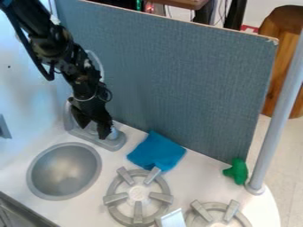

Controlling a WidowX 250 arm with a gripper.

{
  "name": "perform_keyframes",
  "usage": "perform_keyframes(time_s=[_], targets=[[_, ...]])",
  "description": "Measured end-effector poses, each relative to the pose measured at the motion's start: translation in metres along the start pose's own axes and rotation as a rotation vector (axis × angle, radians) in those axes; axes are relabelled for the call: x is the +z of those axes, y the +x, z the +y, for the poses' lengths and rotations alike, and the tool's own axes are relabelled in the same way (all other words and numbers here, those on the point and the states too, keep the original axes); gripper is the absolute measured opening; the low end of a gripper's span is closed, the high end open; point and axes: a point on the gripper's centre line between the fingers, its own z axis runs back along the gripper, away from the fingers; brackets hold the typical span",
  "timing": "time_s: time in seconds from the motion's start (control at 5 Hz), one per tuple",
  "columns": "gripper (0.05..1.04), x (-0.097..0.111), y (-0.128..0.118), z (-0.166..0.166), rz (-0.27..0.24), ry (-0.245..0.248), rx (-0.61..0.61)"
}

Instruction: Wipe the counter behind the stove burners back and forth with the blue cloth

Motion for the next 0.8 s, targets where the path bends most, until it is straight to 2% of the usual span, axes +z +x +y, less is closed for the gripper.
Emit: perform_keyframes(time_s=[0.2, 0.4, 0.8], targets=[[1.009, -0.013, -0.010, -0.005, 0.038, -0.016, -0.001], [1.009, -0.025, -0.009, -0.004, 0.053, -0.013, -0.018], [1.009, -0.041, 0.005, -0.006, 0.007, -0.025, -0.042]])
